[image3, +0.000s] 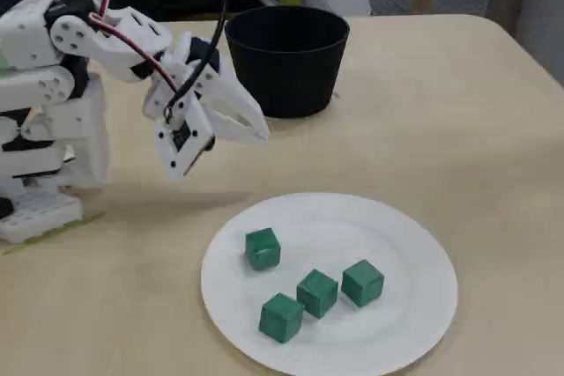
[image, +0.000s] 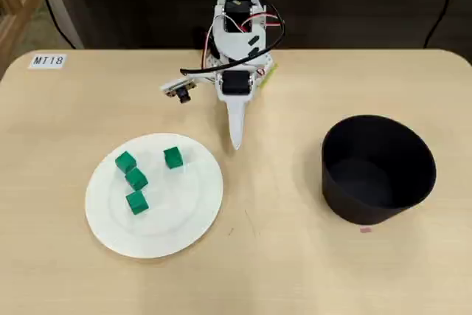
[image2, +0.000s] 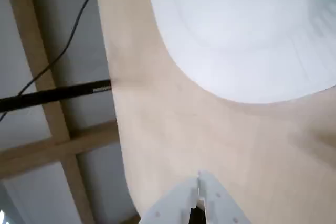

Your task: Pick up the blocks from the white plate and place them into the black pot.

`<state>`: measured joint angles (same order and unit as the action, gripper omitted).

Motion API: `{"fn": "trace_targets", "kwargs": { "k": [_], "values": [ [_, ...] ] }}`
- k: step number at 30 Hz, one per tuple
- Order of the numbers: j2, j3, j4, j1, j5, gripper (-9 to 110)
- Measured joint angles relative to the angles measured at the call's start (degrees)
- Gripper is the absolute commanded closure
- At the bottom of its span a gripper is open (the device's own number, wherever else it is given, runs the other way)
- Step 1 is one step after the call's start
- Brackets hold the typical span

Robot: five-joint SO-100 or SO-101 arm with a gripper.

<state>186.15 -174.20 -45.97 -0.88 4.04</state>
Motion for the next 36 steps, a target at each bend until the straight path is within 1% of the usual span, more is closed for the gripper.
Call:
{"fn": "trace_targets", "kwargs": {
  "k": [16,19,26,27,28,29,34,36],
  "values": [
    [0.0,0.0,0.7,1.1,1.9,104],
    [0.0,0.0,1.0,0.9,2.9,100],
    [0.0,-0.1,1.1,2.2,3.3,96],
    [0.0,-0.1,1.1,2.0,3.3,97],
    [0.0,-0.1,1.0,1.9,3.3,101],
    [0.0,0.5,0.2,1.8,3.3,104],
    [-0.7,8.1,-7.5,-2.8,2.1,104],
    [-4.1,12.0,-9.5,-3.3,2.1,104]
  ]
}}
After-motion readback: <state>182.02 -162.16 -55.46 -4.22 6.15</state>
